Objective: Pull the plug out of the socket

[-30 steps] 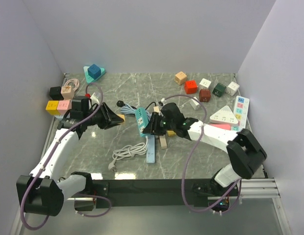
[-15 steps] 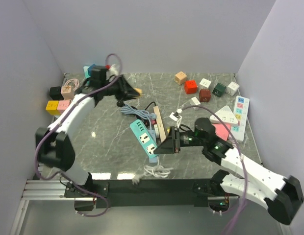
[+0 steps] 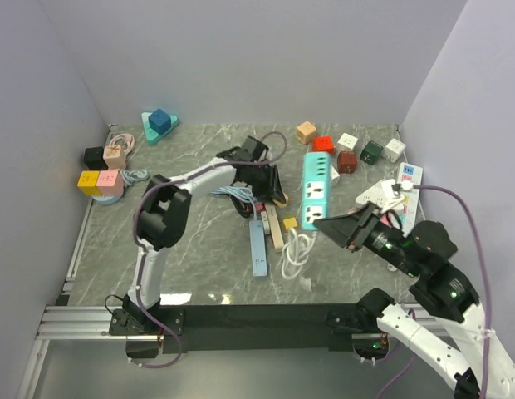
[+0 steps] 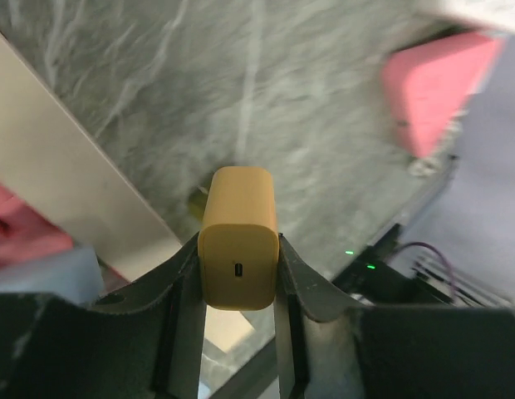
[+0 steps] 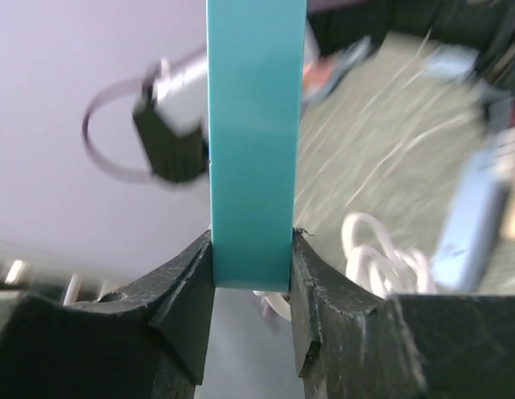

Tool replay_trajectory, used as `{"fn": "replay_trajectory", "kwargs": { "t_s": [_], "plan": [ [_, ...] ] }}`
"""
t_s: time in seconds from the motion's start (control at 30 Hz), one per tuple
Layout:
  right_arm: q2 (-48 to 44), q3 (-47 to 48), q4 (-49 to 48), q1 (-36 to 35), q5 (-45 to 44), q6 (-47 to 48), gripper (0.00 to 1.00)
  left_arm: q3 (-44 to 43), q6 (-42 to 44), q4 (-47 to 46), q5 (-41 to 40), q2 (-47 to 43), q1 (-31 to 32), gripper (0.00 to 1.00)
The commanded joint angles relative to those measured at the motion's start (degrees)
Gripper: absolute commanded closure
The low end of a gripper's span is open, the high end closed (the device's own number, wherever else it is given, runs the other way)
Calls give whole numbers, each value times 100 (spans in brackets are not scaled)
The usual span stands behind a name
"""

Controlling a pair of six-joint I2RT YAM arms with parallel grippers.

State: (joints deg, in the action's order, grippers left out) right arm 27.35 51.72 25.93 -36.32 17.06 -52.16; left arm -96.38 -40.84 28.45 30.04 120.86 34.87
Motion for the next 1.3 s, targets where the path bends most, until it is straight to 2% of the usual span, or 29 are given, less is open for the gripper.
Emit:
{"fn": "replay_trajectory", "kwargs": {
  "t_s": [0.0, 0.2, 0.23, 0.27, 0.33, 0.37, 0.43, 0.47, 0.53, 0.57, 0.63, 0.77, 0.87, 0.97, 1.0, 1.13, 1.27],
  "plan": [
    [-187, 461, 596, 46, -1897, -4, 100, -171, 182, 92, -463, 183, 274, 99],
    [401, 795, 1124, 54, -2312, 57, 100, 356, 6, -427, -578, 228, 424, 99],
    [446, 787, 1142, 46, -2373, 48, 100, 478, 6, -480, -561, 219, 433, 94],
    [507, 769, 1142, 46, -2444, 74, 100, 541, -3, -524, -587, 167, 433, 78],
    [569, 717, 1177, 72, -2549, 118, 100, 663, -12, -577, -640, 70, 433, 65],
    [621, 699, 1195, 89, -2593, 119, 100, 795, -29, -629, -649, -70, 424, 53],
    [666, 637, 1212, 133, -2673, 171, 100, 884, -47, -639, -753, -228, 424, 39],
    [718, 628, 1238, 194, -2699, 171, 100, 954, -64, -630, -815, -421, 424, 27],
    [771, 567, 1274, 239, -2751, 163, 100, 1015, -64, -630, -999, -650, 424, 14],
    [841, 558, 1309, 343, -2795, 145, 100, 1051, -91, -621, -1053, -782, 415, 2],
    [947, 532, 1554, 502, -3005, 66, 100, 1068, -126, -612, -1193, -1177, 398, 1],
    [1525, 453, 1740, 1301, -2849, 101, 100, 972, -205, -499, -1290, -1906, 362, 0],
    [2043, 330, 1731, 2187, -2849, 110, 100, 919, -214, -349, -1264, -2319, 354, 1],
    [2632, 189, 1617, 3303, -2734, 189, 100, 1085, -249, -200, -1369, -2750, 310, 1],
    [2765, 119, 1634, 3872, -2821, 180, 100, 1182, -249, -173, -1465, -2882, 292, 1],
    [3354, 13, 1398, 4912, -2831, 425, 100, 2277, -451, -278, -1598, -3647, -137, 1],
    [4100, 171, 1239, 5292, -2892, 689, 100, 3159, -469, -340, -1440, -4358, -691, 1]
  ]
}}
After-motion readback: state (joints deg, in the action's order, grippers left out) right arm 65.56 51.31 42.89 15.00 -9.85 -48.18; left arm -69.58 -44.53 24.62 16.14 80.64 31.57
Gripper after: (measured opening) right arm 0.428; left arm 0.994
